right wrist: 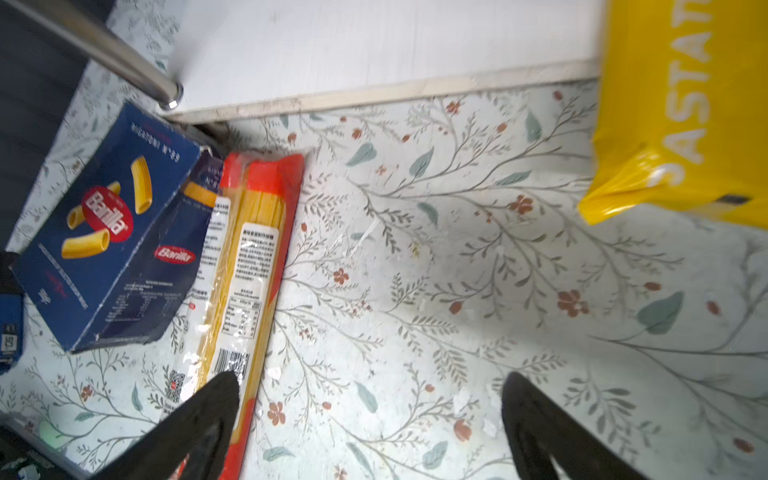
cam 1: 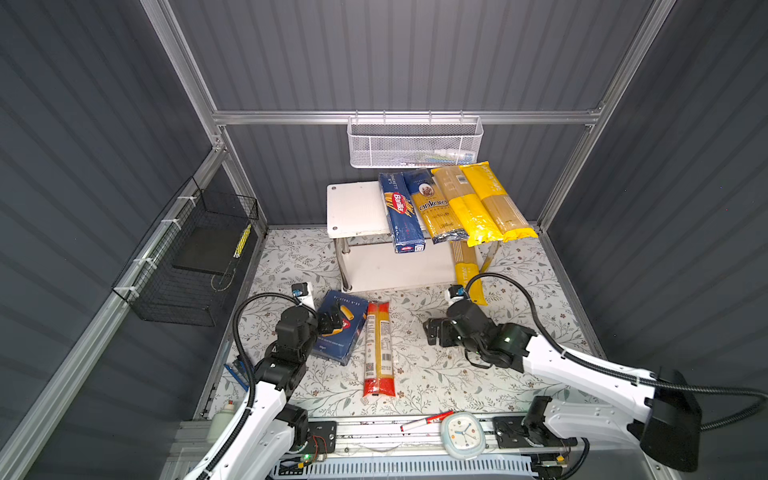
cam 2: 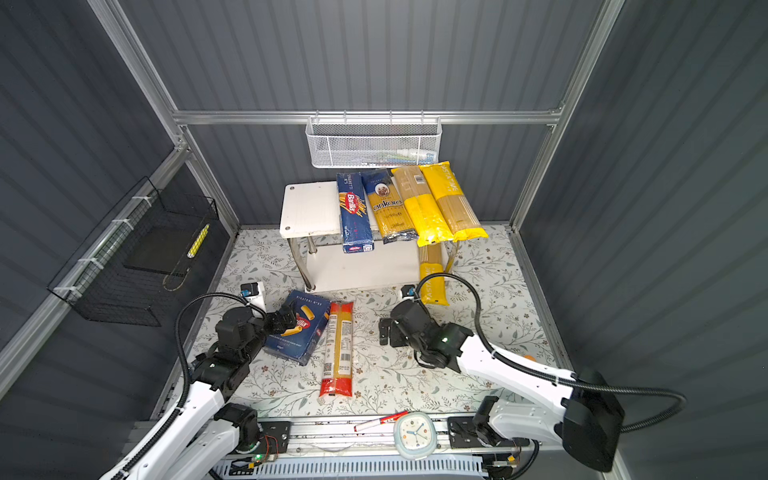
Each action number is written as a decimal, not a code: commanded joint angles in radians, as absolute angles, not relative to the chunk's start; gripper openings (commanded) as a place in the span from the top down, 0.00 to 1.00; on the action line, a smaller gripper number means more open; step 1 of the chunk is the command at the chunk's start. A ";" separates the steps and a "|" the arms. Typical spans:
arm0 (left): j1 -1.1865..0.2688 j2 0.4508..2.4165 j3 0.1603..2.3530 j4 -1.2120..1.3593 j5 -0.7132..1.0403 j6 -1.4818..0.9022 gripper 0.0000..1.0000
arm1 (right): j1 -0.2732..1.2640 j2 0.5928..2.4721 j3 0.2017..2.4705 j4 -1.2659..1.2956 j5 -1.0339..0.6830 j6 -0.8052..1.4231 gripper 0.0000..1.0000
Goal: Place and organize the pasta boxes and bags onto the shelf
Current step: 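Move the right gripper over the red-and-white spaghetti bag beside the Rigatoni box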
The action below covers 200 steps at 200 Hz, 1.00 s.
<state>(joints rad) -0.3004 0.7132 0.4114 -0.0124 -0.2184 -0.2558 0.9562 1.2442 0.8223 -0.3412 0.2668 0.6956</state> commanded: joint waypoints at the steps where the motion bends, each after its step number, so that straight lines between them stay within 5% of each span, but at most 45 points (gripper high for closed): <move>1: -0.301 0.726 0.390 -0.074 -0.346 -0.250 0.00 | 1.037 1.358 0.924 -0.381 0.298 0.768 0.01; 106: -0.301 0.678 0.332 -0.016 -0.295 -0.216 0.00 | 1.161 1.772 1.239 -0.411 0.214 0.783 0.01; 200: -0.301 0.744 0.355 0.000 -0.250 -0.193 0.00 | 1.168 1.918 1.302 -0.459 0.215 0.745 0.01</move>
<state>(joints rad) -0.3004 0.7494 0.3466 -0.0147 -0.2798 -0.2211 1.1610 1.8996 1.2774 -0.4316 0.2092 0.7647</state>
